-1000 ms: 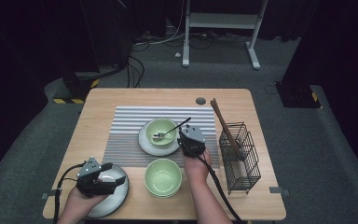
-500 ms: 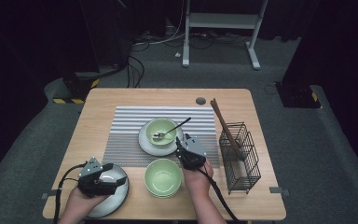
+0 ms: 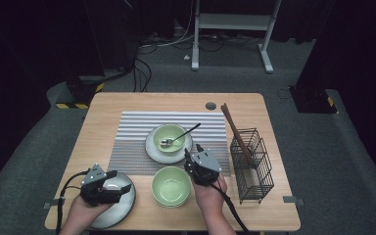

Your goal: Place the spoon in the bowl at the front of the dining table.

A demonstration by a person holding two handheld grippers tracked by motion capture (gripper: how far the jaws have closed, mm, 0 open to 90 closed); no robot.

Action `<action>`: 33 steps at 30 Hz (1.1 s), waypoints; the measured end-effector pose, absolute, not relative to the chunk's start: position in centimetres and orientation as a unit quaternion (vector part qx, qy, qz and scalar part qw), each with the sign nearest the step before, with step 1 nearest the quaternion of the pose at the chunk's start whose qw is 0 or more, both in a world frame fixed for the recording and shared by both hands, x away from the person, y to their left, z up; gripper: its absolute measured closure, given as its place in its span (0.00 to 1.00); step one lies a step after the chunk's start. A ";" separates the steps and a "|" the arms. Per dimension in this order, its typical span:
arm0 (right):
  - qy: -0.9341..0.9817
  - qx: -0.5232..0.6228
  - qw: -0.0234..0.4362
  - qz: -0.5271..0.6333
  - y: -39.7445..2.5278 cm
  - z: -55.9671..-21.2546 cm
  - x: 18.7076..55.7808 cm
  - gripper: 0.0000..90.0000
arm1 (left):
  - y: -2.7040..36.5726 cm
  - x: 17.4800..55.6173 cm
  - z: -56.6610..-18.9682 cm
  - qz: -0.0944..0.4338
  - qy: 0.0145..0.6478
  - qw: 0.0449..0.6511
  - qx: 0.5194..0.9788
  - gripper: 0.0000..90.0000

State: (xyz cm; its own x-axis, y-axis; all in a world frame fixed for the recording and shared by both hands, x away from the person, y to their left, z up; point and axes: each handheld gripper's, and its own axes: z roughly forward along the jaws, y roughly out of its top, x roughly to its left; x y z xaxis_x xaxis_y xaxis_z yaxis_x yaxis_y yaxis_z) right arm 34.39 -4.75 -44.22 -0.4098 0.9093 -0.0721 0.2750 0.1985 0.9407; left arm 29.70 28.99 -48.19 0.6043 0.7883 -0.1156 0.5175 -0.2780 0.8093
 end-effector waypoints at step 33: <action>0.677 0.425 0.352 0.487 -6.6 -40.9 34.0 0.58 | 29.1 29.6 -48.0 0.154 0.415 0.438 0.783 0.21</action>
